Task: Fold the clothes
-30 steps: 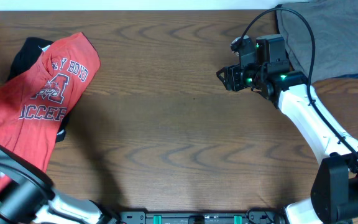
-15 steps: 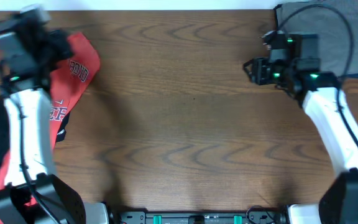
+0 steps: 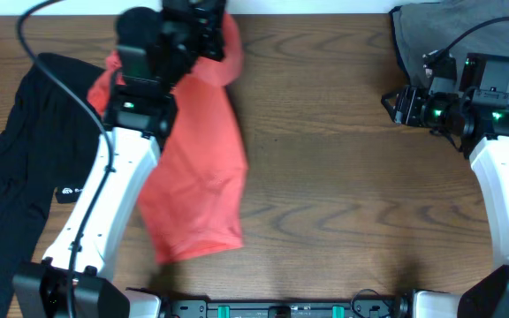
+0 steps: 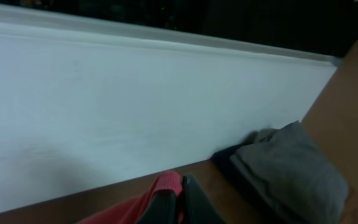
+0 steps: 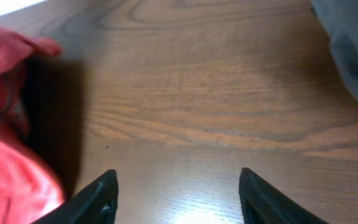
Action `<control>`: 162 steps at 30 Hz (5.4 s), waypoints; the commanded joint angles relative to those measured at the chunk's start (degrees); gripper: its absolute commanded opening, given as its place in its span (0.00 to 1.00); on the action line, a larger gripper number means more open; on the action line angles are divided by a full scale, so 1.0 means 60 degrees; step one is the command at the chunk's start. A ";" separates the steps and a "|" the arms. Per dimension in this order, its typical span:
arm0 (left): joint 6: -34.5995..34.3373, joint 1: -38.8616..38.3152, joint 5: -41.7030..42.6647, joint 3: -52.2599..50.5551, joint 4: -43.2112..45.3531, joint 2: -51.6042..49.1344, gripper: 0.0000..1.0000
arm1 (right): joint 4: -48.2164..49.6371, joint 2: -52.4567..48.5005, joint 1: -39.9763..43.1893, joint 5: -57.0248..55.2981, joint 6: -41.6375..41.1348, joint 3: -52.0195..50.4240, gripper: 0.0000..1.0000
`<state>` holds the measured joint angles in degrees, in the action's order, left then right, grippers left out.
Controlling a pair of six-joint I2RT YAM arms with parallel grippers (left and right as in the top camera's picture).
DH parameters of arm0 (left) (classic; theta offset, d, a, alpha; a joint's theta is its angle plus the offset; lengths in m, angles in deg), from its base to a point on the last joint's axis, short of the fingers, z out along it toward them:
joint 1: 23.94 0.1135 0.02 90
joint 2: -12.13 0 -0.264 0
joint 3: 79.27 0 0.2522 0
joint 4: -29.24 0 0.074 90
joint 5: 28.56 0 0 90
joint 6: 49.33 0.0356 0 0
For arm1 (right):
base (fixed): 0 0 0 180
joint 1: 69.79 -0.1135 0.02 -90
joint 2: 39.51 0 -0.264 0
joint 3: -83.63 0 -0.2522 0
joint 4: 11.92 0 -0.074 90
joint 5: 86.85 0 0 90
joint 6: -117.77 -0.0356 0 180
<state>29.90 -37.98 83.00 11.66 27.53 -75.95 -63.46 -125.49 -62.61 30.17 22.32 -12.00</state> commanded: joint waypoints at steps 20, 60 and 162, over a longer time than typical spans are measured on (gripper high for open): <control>-0.0164 -0.0772 -0.2463 0.0127 0.1872 -0.0350 0.06 | 0.1086 -0.1563 -0.4710 0.0929 -0.0772 -0.0237 0.69; 0.0466 0.2382 -0.2550 0.0127 -0.2302 0.6113 0.06 | -0.3446 0.2535 -0.2707 -0.1384 0.0572 0.2830 0.01; 0.1111 0.2386 -0.4036 0.0124 -0.5697 0.5213 0.06 | -0.3016 -0.5909 -0.9096 -0.3362 0.4441 0.5144 0.01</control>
<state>36.09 -23.97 59.51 11.68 -7.39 -45.22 -79.59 -163.26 -122.06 13.12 52.90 13.77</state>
